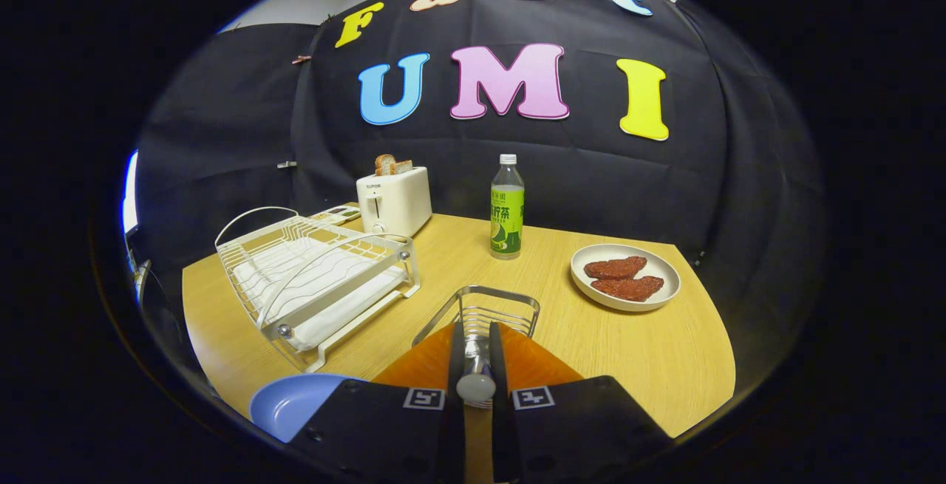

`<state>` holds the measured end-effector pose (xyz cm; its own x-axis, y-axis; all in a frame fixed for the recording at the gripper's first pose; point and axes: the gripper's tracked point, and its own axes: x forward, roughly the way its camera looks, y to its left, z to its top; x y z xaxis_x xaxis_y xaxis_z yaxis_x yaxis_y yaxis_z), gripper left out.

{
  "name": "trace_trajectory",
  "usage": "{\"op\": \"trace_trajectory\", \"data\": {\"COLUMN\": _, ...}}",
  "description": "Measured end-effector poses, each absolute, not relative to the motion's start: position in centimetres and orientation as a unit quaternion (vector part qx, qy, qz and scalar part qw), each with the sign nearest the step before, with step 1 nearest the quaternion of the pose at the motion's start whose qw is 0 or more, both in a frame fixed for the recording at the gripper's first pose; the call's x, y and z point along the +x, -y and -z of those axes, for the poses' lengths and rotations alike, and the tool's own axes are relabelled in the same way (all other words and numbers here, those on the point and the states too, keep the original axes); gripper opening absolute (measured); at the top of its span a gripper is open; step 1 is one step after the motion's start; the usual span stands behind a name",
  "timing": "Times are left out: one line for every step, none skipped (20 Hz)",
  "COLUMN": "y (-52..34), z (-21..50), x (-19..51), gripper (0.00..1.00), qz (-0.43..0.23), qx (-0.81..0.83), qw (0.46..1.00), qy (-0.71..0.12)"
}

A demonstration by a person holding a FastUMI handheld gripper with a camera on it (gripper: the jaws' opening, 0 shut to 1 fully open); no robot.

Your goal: Take the plate from the dish rack, then take the spoon from the basket and place it into the plate.

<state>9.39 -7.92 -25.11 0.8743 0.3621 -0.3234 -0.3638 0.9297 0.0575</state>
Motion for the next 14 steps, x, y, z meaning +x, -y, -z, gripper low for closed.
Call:
{"op": "trace_trajectory", "data": {"y": 8.1, "z": 25.0, "x": 9.4, "gripper": 0.17, "qz": -0.187, "qx": 0.003, "qw": 0.967, "qy": -0.173}}
{"op": "trace_trajectory", "data": {"y": 8.2, "z": 24.7, "x": 9.6, "gripper": 0.16, "qz": -0.186, "qx": 0.009, "qw": 0.966, "qy": -0.179}}
{"op": "trace_trajectory", "data": {"y": 8.2, "z": 24.3, "x": 9.7, "gripper": 0.15, "qz": -0.188, "qx": 0.017, "qw": 0.965, "qy": -0.184}}
{"op": "trace_trajectory", "data": {"y": 8.4, "z": 23.8, "x": 9.7, "gripper": 0.14, "qz": -0.188, "qx": 0.020, "qw": 0.964, "qy": -0.186}}
{"op": "trace_trajectory", "data": {"y": 8.6, "z": 23.1, "x": 9.8, "gripper": 0.13, "qz": -0.188, "qx": 0.019, "qw": 0.964, "qy": -0.186}}
{"op": "trace_trajectory", "data": {"y": 8.6, "z": 22.2, "x": 9.8, "gripper": 0.13, "qz": -0.191, "qx": 0.019, "qw": 0.965, "qy": -0.180}}
{"op": "trace_trajectory", "data": {"y": 8.8, "z": 21.2, "x": 9.8, "gripper": 0.13, "qz": -0.192, "qx": 0.018, "qw": 0.965, "qy": -0.175}}
{"op": "trace_trajectory", "data": {"y": 8.9, "z": 20.3, "x": 9.7, "gripper": 0.13, "qz": -0.193, "qx": 0.017, "qw": 0.966, "qy": -0.173}}
{"op": "trace_trajectory", "data": {"y": 9.0, "z": 19.4, "x": 9.6, "gripper": 0.13, "qz": -0.195, "qx": 0.018, "qw": 0.966, "qy": -0.171}}
{"op": "trace_trajectory", "data": {"y": 9.0, "z": 18.4, "x": 9.3, "gripper": 0.13, "qz": -0.200, "qx": 0.021, "qw": 0.965, "qy": -0.168}}
{"op": "trace_trajectory", "data": {"y": 9.0, "z": 17.5, "x": 8.9, "gripper": 0.13, "qz": -0.207, "qx": 0.024, "qw": 0.964, "qy": -0.165}}
{"op": "trace_trajectory", "data": {"y": 9.2, "z": 16.6, "x": 8.3, "gripper": 0.13, "qz": -0.211, "qx": 0.025, "qw": 0.964, "qy": -0.163}}
{"op": "trace_trajectory", "data": {"y": 9.2, "z": 15.9, "x": 7.5, "gripper": 0.13, "qz": -0.218, "qx": 0.032, "qw": 0.962, "qy": -0.161}}
{"op": "trace_trajectory", "data": {"y": 8.8, "z": 15.1, "x": 6.5, "gripper": 0.13, "qz": -0.231, "qx": 0.042, "qw": 0.959, "qy": -0.160}}
